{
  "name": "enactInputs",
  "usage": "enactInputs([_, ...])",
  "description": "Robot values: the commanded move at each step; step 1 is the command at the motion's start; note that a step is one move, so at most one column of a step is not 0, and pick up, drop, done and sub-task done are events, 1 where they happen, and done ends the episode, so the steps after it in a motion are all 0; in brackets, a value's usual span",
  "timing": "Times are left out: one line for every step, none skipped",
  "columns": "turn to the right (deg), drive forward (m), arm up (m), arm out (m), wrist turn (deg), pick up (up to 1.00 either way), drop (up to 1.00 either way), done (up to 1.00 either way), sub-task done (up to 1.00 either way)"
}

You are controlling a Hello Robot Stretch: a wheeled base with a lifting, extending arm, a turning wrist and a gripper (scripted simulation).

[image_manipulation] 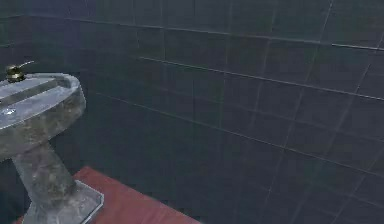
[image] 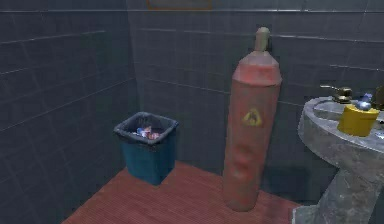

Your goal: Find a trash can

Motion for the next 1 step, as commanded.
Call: enactInputs([0.0, 0.5, 0.0, 0.0, 0.0, 0.0, 0.0, 0.0, 0.0])
